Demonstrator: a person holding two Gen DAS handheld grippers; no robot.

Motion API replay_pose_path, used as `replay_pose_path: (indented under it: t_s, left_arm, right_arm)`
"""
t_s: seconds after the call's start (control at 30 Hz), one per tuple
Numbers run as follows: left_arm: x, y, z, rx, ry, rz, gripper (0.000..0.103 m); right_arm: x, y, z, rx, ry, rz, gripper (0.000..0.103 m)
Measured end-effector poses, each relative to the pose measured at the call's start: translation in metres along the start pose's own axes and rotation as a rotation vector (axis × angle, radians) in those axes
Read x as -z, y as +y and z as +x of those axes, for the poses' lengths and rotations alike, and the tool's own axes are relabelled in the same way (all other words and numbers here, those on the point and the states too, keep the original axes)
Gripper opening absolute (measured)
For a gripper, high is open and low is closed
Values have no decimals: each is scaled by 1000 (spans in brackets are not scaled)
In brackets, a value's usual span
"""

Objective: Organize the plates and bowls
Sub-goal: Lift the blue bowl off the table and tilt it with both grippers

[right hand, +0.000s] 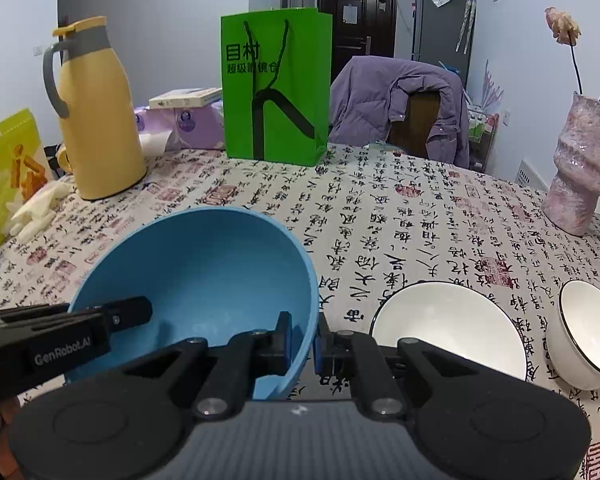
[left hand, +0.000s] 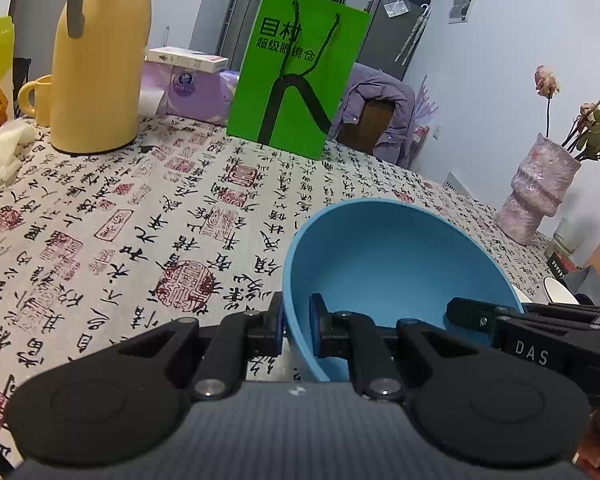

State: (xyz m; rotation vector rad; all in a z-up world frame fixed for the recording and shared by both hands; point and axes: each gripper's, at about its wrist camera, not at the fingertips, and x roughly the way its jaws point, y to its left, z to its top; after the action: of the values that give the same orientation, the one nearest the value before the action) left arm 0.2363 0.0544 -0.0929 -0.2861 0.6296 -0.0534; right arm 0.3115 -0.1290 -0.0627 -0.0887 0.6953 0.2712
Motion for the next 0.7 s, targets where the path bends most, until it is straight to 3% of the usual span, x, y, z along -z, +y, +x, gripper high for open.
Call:
replay_pose_path:
  t_s: [0.7]
  left_arm:
    - [-1, 21, -58, -26, -76, -11, 13]
  right_arm:
    - [6, 31, -33, -66, -59, 15, 10]
